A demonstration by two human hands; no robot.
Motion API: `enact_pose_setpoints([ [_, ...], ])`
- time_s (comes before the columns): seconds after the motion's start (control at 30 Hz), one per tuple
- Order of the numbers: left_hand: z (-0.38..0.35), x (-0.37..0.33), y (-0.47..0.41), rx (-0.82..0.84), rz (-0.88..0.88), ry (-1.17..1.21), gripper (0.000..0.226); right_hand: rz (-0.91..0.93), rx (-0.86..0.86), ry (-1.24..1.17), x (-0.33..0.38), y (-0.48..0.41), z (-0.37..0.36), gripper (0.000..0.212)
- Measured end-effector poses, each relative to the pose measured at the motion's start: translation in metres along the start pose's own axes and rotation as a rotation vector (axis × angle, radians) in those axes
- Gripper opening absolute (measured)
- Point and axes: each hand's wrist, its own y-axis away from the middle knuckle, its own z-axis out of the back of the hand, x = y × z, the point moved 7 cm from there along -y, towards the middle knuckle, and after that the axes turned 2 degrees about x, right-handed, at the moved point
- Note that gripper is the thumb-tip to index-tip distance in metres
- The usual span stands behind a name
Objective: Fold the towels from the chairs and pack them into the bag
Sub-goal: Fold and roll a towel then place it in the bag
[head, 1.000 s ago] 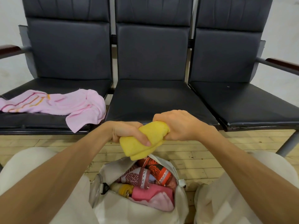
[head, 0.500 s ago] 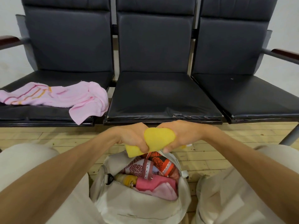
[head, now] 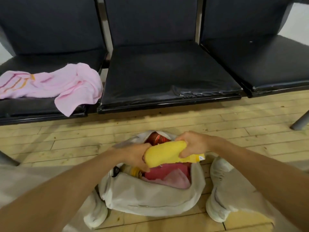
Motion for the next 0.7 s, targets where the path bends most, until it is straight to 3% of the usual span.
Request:
enact_pose_setpoints([
  [0.1,-0.021,0.033,0.0,0.041,0.059,-0.072,0.04,-0.084,0.0,-0.062,-0.035,0.002,-0.018,0.022],
  [0.13,-0.033,0.042,-0.003,0.064,0.02,-0.256,0.018,-0.093,0.002,-0.115,-0.042,0.004,-0.024,0.024],
  [0.17,-0.044,0.042,-0.008,0.02,-0.106,-0.297,0.004,-0.093,0.006,-0.171,-0.045,0.005,-0.03,0.024],
  [0.23,-0.059,0.036,-0.01,-0.069,-0.277,-0.325,0.019,-0.084,0.026,-0.272,-0.042,0.001,-0.043,0.023],
  [0.3,-0.076,0.039,-0.001,0.044,-0.246,-0.373,0.009,-0.056,0.035,-0.36,-0.032,-0.008,-0.055,0.029],
  [0.33,-0.074,0.038,0.004,0.047,-0.172,-0.26,0.009,-0.042,0.033,-0.395,-0.025,-0.014,-0.06,0.029],
  [0.4,-0.074,0.037,0.014,0.013,-0.186,-0.183,0.008,-0.017,0.011,-0.41,-0.011,-0.027,-0.069,0.023],
  [0.47,-0.073,0.039,0.023,-0.047,-0.161,-0.166,0.008,0.012,-0.069,-0.262,0.002,-0.039,-0.077,0.026],
  [0.53,-0.071,0.042,0.032,-0.075,-0.115,-0.168,0.014,0.03,-0.118,0.049,0.008,-0.044,-0.091,0.041],
  [0.63,-0.065,0.041,0.043,-0.182,-0.145,-0.162,0.018,0.097,-0.006,0.486,0.005,-0.045,-0.122,0.064],
  [0.7,-0.065,0.038,0.045,-0.225,-0.175,-0.156,0.016,0.077,0.045,0.553,-0.002,-0.044,-0.128,0.069],
])
